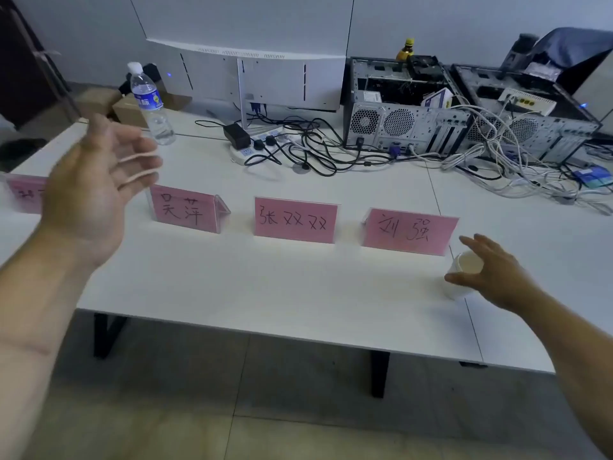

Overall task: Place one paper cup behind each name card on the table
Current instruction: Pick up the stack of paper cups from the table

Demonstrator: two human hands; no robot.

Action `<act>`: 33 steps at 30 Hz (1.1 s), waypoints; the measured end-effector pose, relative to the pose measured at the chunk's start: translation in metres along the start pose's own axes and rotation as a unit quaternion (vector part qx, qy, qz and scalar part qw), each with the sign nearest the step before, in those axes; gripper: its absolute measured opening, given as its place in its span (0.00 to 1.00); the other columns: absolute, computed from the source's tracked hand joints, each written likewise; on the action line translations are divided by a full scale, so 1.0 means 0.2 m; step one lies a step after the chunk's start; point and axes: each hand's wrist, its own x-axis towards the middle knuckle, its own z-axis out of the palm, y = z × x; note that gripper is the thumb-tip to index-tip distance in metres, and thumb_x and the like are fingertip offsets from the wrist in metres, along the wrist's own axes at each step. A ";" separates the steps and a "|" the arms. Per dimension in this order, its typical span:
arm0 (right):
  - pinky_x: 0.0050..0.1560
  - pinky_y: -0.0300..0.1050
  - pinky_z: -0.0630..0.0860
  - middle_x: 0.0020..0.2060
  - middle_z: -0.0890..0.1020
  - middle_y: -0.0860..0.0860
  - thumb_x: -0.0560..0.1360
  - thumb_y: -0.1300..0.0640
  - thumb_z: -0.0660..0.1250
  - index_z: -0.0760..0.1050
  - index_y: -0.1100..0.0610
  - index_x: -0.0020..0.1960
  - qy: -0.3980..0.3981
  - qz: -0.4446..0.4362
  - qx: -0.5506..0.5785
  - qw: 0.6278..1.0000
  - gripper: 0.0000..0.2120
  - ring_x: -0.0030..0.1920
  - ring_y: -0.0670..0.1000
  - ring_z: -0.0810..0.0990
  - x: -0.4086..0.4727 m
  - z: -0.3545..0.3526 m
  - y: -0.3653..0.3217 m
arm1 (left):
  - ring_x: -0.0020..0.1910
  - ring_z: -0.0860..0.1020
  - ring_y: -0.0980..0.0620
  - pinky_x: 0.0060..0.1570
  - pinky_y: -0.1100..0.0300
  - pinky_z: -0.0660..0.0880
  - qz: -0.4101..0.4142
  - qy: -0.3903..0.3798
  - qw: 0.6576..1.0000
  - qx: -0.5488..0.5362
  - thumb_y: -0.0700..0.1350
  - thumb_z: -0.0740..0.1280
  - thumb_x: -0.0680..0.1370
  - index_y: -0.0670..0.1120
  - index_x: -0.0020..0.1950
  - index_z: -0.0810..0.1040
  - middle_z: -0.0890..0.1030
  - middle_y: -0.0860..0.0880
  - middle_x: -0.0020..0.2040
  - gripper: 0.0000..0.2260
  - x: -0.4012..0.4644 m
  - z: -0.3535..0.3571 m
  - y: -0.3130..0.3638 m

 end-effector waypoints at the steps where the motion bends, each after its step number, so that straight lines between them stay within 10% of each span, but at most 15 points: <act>1: 0.69 0.64 0.61 0.77 0.59 0.50 0.65 0.39 0.73 0.59 0.45 0.75 -0.002 0.000 -0.002 1.000 0.42 0.74 0.60 0.60 -0.01 0.02 0.01 | 0.52 0.81 0.51 0.55 0.56 0.78 -0.020 0.004 1.000 -0.009 0.72 0.63 0.66 0.52 0.52 0.77 0.82 0.52 0.49 0.28 -0.03 0.01 -0.02; 17: 0.62 0.62 0.68 0.70 0.68 0.57 0.70 0.48 0.72 0.68 0.47 0.70 0.013 0.007 -0.017 1.000 0.30 0.63 0.67 0.68 -0.02 0.07 -0.03 | 0.54 0.80 0.47 0.60 0.49 0.75 -0.160 0.032 0.986 0.021 0.64 0.60 0.72 0.50 0.52 0.77 0.81 0.48 0.52 0.21 -0.37 0.14 -0.50; 33: 0.48 0.47 0.73 0.66 0.68 0.42 0.62 0.30 0.69 0.62 0.37 0.69 -0.044 -0.340 -0.046 0.938 0.39 0.61 0.48 0.72 -0.22 -0.01 -1.56 | 0.72 0.61 0.55 0.67 0.51 0.65 -0.092 -0.163 0.958 0.216 0.60 0.75 0.64 0.65 0.72 0.43 0.58 0.58 0.76 0.49 -0.45 0.29 -0.43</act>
